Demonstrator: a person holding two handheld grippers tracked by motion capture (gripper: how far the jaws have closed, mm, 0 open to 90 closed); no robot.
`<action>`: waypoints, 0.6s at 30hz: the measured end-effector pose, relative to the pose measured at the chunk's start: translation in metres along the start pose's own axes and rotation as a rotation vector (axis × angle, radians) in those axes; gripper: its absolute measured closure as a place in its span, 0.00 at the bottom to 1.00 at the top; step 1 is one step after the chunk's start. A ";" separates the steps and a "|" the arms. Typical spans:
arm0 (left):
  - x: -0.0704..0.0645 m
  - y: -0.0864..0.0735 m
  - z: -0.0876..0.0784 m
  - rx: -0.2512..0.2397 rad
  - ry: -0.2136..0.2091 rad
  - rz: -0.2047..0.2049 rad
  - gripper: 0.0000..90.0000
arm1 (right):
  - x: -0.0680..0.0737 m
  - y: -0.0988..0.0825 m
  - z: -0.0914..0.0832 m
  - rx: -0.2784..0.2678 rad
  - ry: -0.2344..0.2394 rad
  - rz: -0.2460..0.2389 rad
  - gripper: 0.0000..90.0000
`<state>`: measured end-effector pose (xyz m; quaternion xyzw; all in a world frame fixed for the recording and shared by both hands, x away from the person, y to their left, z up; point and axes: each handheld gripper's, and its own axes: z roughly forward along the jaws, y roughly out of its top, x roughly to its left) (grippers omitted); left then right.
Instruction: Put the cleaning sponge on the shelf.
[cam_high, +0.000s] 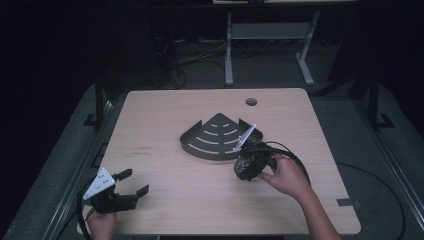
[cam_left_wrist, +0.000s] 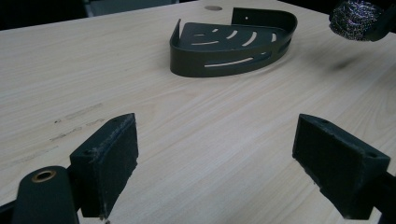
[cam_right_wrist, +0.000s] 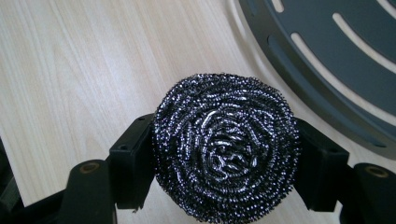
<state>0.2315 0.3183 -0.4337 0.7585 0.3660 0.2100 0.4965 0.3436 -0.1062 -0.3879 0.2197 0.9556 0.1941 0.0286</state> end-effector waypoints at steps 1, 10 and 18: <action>0.000 0.000 0.000 -0.001 0.000 -0.001 0.15 | 0.000 0.001 0.000 0.001 0.001 0.001 0.34; 0.001 0.000 0.000 0.001 0.001 0.000 0.15 | -0.005 0.007 0.001 0.014 0.007 -0.001 0.34; 0.001 0.000 0.000 -0.001 0.000 -0.001 0.15 | -0.008 0.014 -0.001 0.014 0.014 -0.006 0.34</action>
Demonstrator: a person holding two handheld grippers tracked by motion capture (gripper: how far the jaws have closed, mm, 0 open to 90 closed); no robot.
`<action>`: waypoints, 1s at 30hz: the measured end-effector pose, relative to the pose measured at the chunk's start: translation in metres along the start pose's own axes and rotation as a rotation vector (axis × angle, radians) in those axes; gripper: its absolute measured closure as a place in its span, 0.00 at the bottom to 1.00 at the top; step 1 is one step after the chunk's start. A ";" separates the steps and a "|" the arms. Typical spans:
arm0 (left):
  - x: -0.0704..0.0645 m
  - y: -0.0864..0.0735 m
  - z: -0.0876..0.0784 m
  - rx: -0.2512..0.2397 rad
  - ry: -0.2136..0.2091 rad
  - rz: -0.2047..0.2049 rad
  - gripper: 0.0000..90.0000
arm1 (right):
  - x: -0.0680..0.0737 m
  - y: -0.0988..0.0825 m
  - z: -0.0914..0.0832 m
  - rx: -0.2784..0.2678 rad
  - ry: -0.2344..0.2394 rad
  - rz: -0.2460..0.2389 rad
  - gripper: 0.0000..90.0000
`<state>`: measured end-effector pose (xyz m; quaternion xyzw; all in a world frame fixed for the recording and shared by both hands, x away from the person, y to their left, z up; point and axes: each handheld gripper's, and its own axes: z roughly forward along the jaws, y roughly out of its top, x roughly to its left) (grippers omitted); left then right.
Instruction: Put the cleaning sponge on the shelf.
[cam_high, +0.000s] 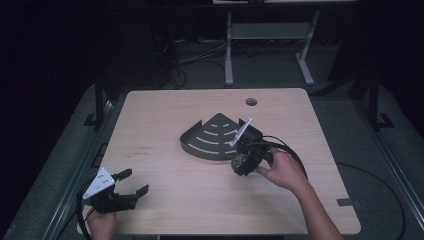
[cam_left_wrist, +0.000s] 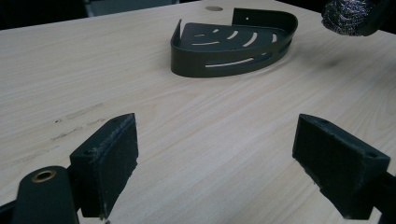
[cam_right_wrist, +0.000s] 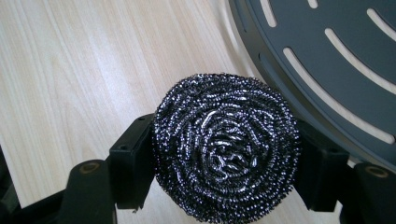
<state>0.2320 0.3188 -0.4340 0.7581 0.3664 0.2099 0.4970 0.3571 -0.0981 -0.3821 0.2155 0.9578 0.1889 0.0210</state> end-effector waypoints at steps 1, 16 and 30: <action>0.000 0.000 0.000 0.001 0.001 0.001 0.15 | 0.000 0.001 0.000 0.009 -0.006 -0.003 0.34; 0.000 0.000 -0.001 -0.002 0.000 -0.003 0.15 | -0.010 0.023 -0.003 0.007 -0.006 -0.019 0.34; 0.002 0.000 -0.001 -0.003 0.001 -0.007 0.15 | -0.024 0.044 0.002 0.026 -0.001 -0.020 0.34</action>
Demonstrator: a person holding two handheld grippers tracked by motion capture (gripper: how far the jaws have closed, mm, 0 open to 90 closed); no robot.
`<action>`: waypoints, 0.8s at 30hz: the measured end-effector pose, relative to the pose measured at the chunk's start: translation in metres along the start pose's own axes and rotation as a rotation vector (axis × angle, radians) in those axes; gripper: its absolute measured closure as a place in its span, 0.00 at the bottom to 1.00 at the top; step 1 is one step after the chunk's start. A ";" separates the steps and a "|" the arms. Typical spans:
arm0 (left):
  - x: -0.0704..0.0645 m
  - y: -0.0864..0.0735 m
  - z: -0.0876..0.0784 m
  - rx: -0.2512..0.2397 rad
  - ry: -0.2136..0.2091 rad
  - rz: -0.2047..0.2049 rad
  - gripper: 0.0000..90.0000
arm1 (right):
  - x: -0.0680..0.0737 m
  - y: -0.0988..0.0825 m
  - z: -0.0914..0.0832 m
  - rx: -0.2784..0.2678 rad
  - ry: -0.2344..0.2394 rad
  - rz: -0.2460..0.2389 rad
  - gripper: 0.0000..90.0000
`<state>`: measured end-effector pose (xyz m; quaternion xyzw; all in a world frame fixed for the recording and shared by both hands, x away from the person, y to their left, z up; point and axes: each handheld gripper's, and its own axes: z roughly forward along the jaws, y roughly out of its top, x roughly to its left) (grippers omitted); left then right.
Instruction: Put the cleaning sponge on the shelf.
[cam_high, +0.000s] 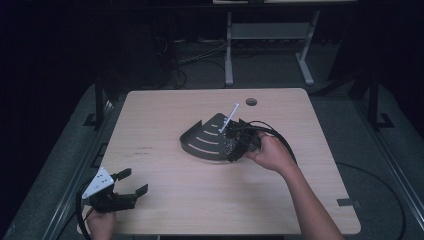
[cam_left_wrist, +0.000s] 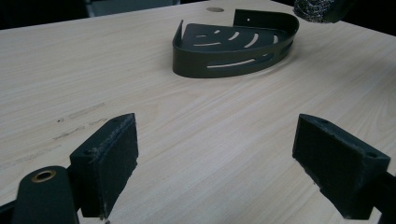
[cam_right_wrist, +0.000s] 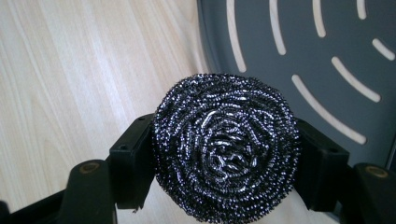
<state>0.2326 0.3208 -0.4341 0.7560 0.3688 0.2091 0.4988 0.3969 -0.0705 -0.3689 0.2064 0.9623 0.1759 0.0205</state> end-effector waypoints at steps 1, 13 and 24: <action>0.000 0.000 0.000 -0.001 0.000 0.001 0.15 | -0.002 0.004 0.000 0.002 -0.004 0.001 0.34; 0.001 0.000 -0.001 -0.003 0.001 0.000 0.15 | -0.016 0.021 0.006 0.007 -0.008 0.007 0.34; 0.001 0.000 0.000 -0.003 -0.001 0.002 0.15 | -0.027 0.030 0.005 -0.010 0.010 0.023 0.34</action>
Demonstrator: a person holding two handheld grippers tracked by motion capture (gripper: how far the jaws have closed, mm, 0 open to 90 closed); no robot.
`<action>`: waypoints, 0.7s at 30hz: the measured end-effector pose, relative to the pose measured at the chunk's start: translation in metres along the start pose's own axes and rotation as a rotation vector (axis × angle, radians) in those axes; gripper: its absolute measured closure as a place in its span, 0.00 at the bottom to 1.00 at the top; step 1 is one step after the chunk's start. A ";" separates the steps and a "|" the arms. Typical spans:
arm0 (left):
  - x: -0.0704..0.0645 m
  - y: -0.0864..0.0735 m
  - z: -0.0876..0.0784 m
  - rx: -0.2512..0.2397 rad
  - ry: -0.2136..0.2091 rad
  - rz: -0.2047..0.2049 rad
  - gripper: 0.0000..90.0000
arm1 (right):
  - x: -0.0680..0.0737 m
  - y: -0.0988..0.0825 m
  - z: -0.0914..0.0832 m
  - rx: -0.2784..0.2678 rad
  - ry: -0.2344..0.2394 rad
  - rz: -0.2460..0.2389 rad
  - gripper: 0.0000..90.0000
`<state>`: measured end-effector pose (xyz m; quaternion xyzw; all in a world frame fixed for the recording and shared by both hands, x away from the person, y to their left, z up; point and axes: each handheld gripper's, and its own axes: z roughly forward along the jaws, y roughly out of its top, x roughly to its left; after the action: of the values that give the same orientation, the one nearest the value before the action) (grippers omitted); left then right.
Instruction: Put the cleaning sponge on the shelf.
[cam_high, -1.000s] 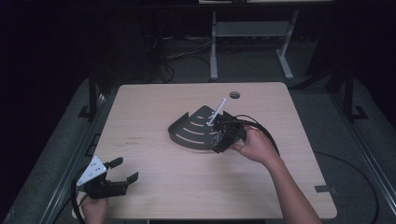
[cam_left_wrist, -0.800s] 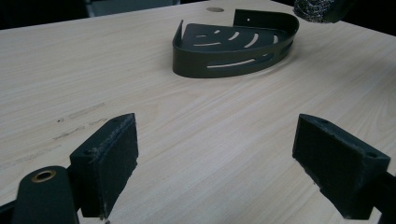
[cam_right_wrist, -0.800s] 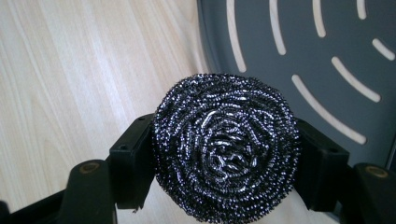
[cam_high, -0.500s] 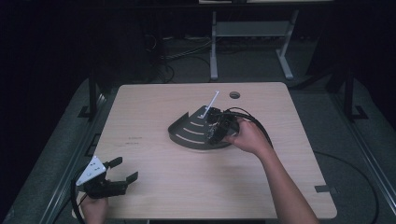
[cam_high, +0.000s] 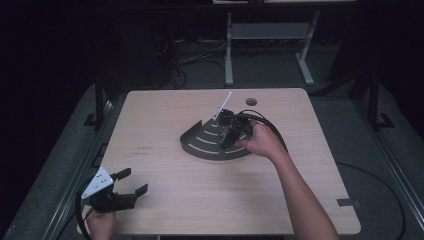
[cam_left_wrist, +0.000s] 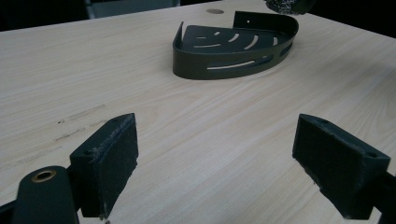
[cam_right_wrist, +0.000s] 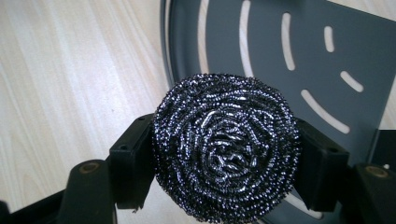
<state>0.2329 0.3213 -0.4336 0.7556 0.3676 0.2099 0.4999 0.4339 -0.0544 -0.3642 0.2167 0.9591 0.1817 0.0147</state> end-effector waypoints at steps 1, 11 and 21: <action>0.000 0.000 0.000 0.001 0.000 0.001 0.15 | -0.003 0.002 0.000 0.009 -0.008 0.003 0.34; 0.000 0.000 0.000 -0.002 0.000 -0.001 0.15 | -0.011 0.013 0.007 0.028 0.000 0.016 0.34; 0.001 0.000 0.000 -0.004 -0.001 -0.003 0.15 | -0.021 0.019 0.019 0.033 -0.007 0.043 0.34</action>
<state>0.2329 0.3219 -0.4336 0.7541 0.3682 0.2096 0.5019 0.4625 -0.0407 -0.3766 0.2380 0.9570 0.1653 0.0104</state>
